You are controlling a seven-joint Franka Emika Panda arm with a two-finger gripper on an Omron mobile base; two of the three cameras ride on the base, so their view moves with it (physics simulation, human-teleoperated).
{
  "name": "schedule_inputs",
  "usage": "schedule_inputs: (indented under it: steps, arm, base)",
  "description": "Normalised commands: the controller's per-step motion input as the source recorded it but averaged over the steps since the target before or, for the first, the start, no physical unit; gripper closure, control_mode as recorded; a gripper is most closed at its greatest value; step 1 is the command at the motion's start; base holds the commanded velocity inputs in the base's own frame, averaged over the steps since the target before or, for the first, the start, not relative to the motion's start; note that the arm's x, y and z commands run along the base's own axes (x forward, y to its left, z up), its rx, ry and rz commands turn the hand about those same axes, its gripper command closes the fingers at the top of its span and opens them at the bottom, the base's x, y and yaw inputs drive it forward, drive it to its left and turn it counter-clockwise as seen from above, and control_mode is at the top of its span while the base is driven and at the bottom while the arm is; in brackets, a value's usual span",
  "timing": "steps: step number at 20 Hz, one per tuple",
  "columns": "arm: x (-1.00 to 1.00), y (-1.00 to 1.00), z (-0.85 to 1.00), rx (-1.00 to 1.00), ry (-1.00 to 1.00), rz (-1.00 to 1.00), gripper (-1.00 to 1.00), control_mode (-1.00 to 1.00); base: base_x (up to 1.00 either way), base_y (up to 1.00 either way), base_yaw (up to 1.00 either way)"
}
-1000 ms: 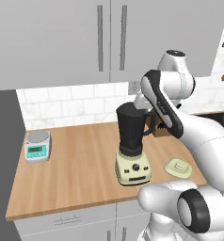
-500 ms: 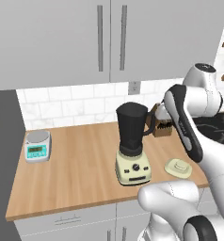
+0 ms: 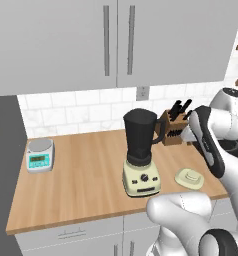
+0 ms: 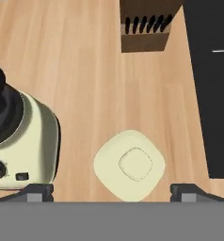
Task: Close the lid blender by securely placing the lid on top.
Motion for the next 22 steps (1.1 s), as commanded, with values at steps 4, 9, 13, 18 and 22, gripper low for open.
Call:
schedule_inputs:
  steps: [4, 9, 13, 18, 22]
  arm:
    - [0.18, -0.28, -0.67, 0.00, 0.06, 0.06, -1.00, -1.00]
    - [0.04, -0.23, -0.56, 0.00, 0.00, 0.09, -1.00, -1.00]
    - [0.08, -0.20, -0.49, 0.00, 0.01, 0.06, -1.00, -1.00]
    - [0.09, -0.02, -0.26, 0.00, 0.02, 0.02, -1.00, -1.00]
    - [0.02, 0.00, -0.27, -0.01, 0.05, 0.11, -1.00, -1.00]
  base:
    - [0.00, 0.00, 0.00]
    - [0.00, 0.00, 0.00]
    - [0.00, 0.00, 0.00]
    - [0.00, 0.00, 0.00]
    - [0.00, 0.00, 0.00]
